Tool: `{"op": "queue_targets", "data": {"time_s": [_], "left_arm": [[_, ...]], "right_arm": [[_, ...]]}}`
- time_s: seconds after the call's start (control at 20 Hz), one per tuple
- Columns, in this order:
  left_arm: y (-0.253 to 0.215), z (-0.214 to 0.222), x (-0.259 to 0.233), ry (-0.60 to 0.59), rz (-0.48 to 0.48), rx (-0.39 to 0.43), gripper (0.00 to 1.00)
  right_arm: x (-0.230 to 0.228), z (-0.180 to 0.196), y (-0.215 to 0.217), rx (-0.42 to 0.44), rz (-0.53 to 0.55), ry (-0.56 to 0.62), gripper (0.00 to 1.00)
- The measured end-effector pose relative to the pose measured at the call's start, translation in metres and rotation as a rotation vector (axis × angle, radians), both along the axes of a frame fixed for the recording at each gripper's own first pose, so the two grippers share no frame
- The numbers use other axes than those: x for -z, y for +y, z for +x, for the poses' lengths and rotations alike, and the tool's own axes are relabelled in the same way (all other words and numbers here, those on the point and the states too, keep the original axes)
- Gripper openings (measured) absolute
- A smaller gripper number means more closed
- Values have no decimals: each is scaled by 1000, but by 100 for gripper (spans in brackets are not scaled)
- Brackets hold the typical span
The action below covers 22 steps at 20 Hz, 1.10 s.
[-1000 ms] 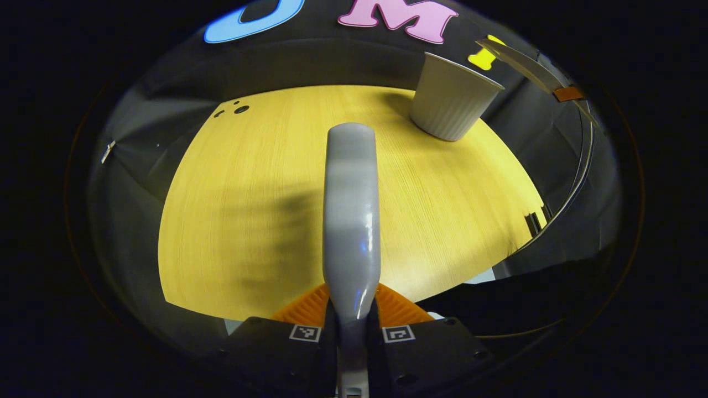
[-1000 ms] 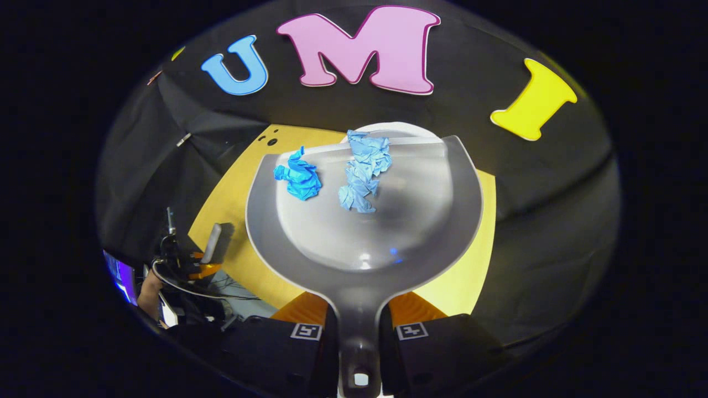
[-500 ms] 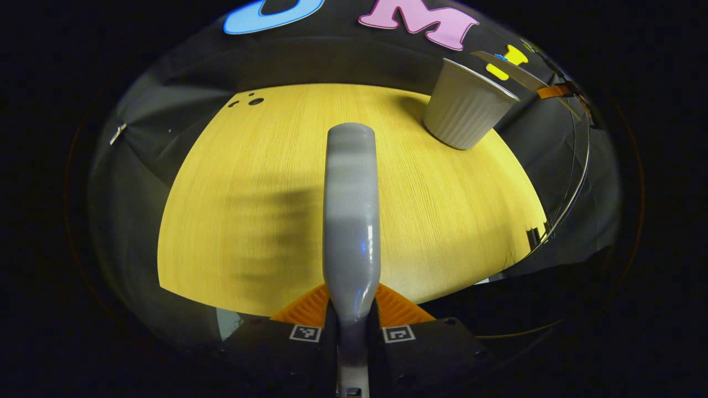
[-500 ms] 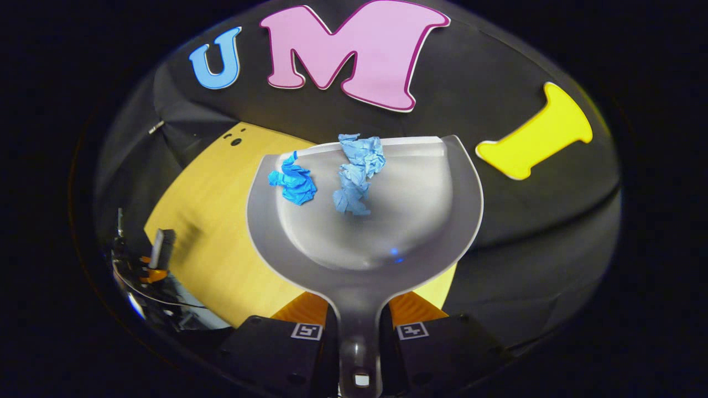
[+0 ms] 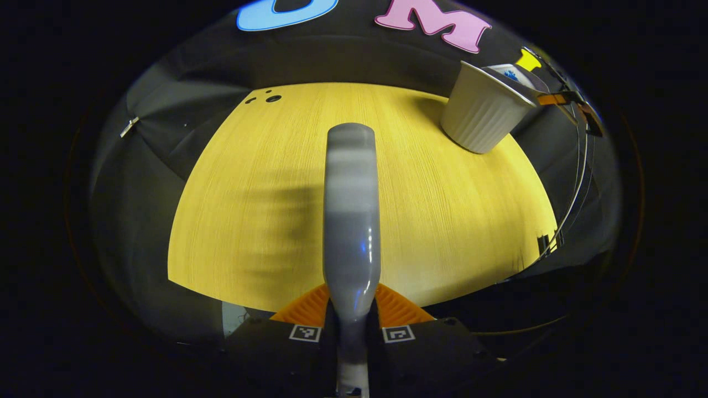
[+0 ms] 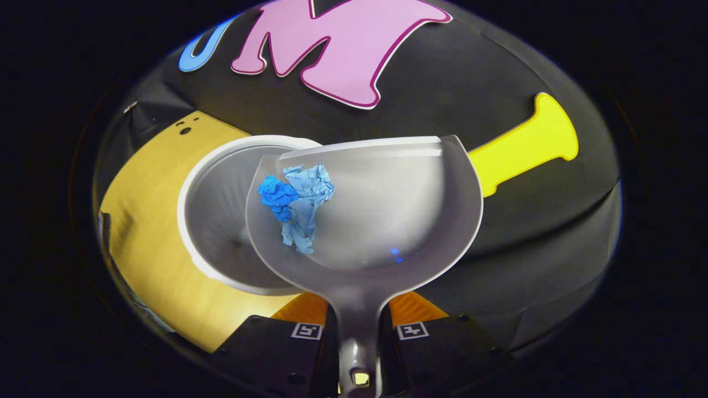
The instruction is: Pick up the small broom and dustpan from the desktop, sweep the trash into the dustpan with the broom, and then empty the trash into the garbage bin.
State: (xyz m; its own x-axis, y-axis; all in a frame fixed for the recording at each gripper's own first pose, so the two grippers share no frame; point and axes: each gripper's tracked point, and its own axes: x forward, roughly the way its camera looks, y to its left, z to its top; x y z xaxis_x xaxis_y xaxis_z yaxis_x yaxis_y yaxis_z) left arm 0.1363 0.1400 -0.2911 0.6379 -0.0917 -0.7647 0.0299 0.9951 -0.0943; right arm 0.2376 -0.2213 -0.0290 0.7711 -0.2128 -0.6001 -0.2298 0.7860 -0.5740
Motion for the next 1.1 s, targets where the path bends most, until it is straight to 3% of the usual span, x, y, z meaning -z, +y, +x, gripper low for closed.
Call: {"op": "queue_targets", "data": {"time_s": [0.05, 0.1, 0.35, 0.4, 0.8, 0.85, 0.95, 1.0, 1.1], "left_arm": [[1, 1, 0, 1, 9, 4, 29], [2, 2, -1, 4, 20, 9, 26], [0, 5, -4, 13, 22, 39, 29], [1, 5, -4, 14, 24, 40, 26], [-3, 5, 7, 35, -33, 13, 29], [-5, 3, 8, 38, -40, 11, 26], [-10, 4, 8, 38, -37, 19, 29], [-12, 5, 7, 36, -30, 25, 22], [-11, 6, 5, 32, -11, 30, 26]], "right_arm": [[0, 4, -4, -6, -37, -28, 34], [-1, 7, -6, -14, -77, -59, 34], [-13, 14, -10, -76, -260, -225, 34], [-13, 16, -10, -73, -287, -241, 33], [-14, 15, -13, 6, -395, -370, 33], [-16, 16, -13, 1, -416, -383, 33], [-23, 18, -12, -35, -489, -410, 33], [-32, 19, -11, -61, -546, -439, 33], [-39, 18, -6, -100, -632, -485, 33]]}}
